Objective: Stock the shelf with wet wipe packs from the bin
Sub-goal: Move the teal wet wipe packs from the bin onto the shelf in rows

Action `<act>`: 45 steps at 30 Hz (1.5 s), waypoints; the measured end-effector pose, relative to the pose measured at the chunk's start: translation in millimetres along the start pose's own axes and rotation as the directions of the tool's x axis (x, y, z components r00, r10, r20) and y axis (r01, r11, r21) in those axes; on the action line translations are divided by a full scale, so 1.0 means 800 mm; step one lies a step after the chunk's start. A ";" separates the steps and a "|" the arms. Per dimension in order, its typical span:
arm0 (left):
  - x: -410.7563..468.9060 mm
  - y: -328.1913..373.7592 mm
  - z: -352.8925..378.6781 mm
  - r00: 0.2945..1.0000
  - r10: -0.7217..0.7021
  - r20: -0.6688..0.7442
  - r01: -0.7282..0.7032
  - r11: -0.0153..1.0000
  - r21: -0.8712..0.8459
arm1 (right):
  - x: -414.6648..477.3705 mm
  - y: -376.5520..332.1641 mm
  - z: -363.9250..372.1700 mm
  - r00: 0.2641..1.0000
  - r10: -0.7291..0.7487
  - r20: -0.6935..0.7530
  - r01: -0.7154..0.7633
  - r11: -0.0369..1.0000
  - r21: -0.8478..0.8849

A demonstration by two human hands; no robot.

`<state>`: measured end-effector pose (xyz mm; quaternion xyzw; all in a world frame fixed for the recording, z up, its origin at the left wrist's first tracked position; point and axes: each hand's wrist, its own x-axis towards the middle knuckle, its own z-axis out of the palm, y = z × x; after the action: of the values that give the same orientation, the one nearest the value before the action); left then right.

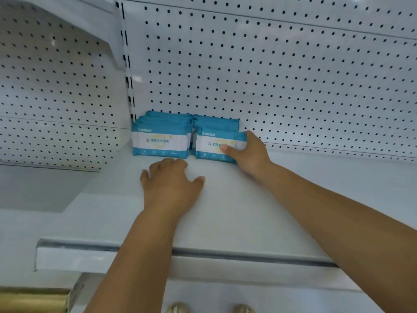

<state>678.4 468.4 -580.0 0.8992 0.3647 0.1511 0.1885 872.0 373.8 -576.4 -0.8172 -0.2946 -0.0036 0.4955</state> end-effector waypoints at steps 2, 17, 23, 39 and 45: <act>0.000 0.001 0.000 1.000 -0.010 -0.003 0.010 1.000 -0.008 | 0.009 -0.001 0.005 1.000 -0.030 -0.011 0.029 0.997 -0.067; 0.004 0.001 0.002 0.999 -0.043 -0.012 0.043 0.999 -0.013 | 0.018 0.012 0.014 0.998 -0.062 0.023 0.063 0.997 -0.038; 0.004 0.002 0.002 0.999 -0.037 -0.017 0.038 0.999 0.003 | 0.018 0.013 0.013 0.999 -0.044 0.008 0.044 0.997 -0.064; -0.059 0.066 0.003 0.966 0.250 -0.059 -0.253 0.966 -0.047 | -0.097 0.029 -0.168 0.970 -0.079 0.229 0.197 0.810 -0.553; -0.114 0.133 0.030 0.893 0.447 -0.059 -0.450 0.876 -0.172 | -0.177 0.050 -0.261 0.985 -0.048 0.166 0.149 0.727 -0.670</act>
<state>689.2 327.3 -565.5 0.9369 0.1329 0.2311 0.2261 833.7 123.2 -544.4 -0.9230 -0.3490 -0.0814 0.1400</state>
